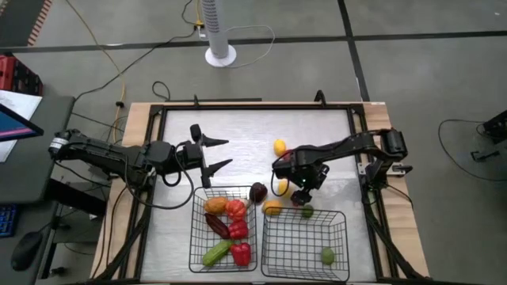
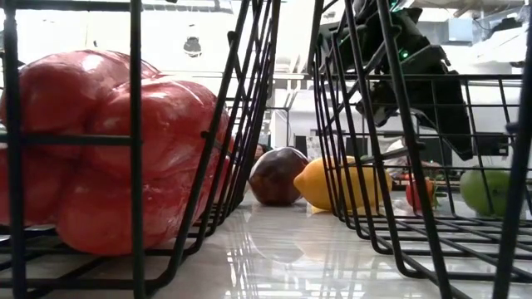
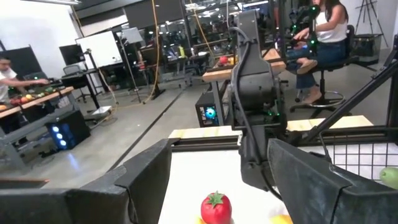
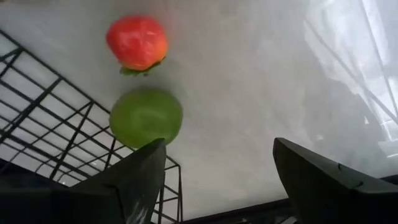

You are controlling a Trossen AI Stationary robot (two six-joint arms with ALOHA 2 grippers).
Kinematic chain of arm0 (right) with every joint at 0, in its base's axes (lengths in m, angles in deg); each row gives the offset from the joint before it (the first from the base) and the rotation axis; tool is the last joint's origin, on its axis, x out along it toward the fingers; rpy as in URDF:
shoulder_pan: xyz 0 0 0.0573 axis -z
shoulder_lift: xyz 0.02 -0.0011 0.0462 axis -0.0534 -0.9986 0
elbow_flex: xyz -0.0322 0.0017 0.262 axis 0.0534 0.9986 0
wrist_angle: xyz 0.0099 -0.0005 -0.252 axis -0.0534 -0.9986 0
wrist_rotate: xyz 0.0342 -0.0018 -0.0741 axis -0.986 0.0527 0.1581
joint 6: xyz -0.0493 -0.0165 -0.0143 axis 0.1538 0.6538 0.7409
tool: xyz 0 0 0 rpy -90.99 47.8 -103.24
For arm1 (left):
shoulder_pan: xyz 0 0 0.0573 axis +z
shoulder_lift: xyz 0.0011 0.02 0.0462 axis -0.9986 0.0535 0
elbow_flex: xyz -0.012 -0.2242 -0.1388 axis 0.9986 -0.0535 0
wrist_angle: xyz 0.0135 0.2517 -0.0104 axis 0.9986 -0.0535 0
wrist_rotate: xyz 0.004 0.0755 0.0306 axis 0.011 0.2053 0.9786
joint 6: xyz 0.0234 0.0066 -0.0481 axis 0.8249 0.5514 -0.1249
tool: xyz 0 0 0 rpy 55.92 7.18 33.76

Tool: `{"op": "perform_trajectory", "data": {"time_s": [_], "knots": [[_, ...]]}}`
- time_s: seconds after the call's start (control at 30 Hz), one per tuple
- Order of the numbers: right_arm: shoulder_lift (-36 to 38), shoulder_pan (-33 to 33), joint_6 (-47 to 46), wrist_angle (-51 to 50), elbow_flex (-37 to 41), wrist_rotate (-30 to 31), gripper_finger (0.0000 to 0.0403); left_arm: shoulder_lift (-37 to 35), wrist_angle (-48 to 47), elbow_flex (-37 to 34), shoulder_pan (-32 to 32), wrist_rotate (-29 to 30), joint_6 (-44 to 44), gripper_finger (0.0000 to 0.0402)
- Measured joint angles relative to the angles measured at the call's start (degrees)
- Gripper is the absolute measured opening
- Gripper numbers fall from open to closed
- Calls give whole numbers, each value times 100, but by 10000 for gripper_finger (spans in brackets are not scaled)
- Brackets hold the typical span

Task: Sort produce into baskets
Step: Put the green lime into the right black wire basket

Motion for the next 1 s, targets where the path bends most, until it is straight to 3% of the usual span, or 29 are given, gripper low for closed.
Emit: {"op": "perform_trajectory", "data": {"time_s": [0.1, 0.4, 0.67, 1.0], "knots": [[0, 73, -49, 8, 0, -16, 326, 0, 0, 0, 0, 0, -2, 254], [-20, 414, -486, 24, 0, -973, 326, 0, -6, 0, 0, 0, -48, 254], [-100, 682, -680, 306, 148, -1410, 326, 0, -112, 2, 0, -2, 165, 254], [-340, 947, -464, 514, 557, -2072, 326, -2, 2, 2, 288, -2, 551, 254]]}}
